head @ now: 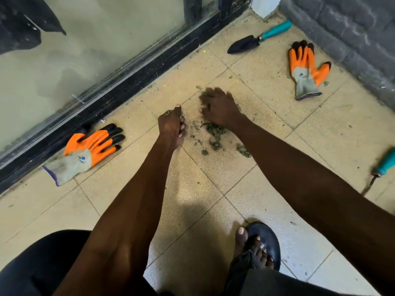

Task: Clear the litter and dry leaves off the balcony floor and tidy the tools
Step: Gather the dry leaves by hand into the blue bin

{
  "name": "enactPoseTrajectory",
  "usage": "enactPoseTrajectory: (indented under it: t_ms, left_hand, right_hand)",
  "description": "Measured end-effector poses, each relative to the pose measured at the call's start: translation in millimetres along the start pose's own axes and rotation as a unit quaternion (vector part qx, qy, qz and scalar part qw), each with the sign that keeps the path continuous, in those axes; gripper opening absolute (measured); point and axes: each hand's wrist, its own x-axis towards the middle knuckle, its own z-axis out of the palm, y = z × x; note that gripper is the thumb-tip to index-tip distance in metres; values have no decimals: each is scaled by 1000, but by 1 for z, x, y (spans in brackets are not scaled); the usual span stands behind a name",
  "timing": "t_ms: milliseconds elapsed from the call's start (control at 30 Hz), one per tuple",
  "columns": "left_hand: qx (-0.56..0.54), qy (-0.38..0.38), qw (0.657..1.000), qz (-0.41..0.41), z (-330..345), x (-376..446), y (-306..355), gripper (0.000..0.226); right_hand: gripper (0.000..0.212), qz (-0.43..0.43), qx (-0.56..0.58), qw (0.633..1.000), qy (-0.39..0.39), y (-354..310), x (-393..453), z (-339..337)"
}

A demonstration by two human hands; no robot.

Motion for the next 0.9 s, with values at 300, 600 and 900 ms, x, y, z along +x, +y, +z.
enactPoseTrajectory:
  t_ms: [300,600,900]
  left_hand:
    - [-44,7,997,-55,21,-9,-7,32]
    - [-59,-42,992,-105,39,-26,-25,32]
    - [-68,-34,991,-111,36,-28,-28,31]
  right_hand:
    - [85,228,269,934,60,62,-106,-30]
    - [118,230,144,959,-83,55,-127,18]
    - [130,190,247,948,-64,73,-105,-18]
